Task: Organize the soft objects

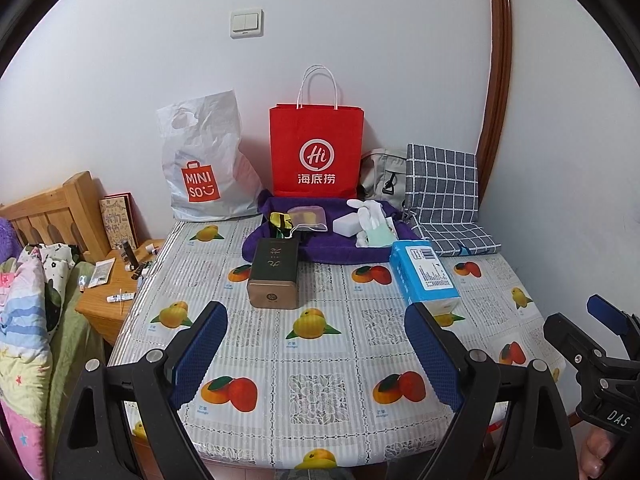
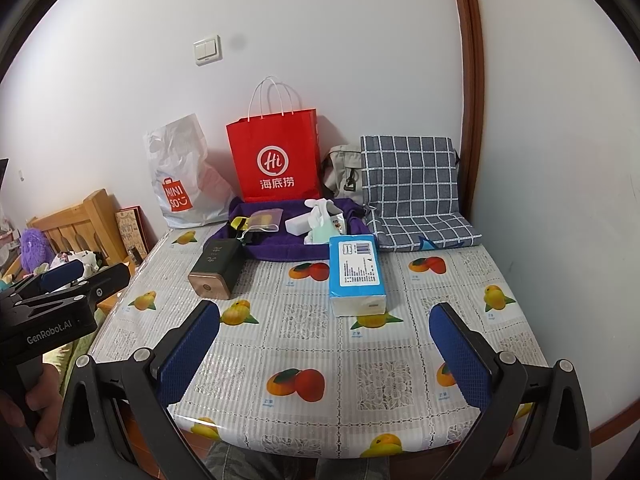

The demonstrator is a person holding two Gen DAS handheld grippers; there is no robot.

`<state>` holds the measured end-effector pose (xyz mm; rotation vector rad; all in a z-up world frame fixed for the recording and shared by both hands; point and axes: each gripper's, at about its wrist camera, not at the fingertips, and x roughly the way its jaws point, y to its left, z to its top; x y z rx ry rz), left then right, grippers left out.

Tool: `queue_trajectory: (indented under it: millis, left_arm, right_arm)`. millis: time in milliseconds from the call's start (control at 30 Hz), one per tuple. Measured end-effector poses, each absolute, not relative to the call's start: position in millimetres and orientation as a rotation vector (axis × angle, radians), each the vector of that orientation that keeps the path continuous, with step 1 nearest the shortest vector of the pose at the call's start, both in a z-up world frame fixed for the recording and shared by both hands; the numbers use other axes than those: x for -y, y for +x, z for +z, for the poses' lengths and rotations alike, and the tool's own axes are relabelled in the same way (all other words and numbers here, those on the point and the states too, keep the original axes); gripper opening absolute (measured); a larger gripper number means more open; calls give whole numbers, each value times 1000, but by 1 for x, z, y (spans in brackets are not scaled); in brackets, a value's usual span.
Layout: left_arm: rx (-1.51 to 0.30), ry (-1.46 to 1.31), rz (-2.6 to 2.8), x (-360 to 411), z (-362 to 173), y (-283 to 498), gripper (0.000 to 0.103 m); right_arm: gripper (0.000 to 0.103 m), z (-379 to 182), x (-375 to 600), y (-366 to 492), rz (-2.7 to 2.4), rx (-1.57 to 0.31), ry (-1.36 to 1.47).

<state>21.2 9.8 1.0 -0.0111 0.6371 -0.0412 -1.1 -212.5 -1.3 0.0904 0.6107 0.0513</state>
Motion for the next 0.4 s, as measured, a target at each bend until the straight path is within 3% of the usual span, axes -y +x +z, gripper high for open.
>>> queue_trajectory:
  millis: [400]
  left_arm:
    - [-637,-11,-42,-10,2,22,90]
  right_arm:
    - [103,0,210,-2,57,-606,90]
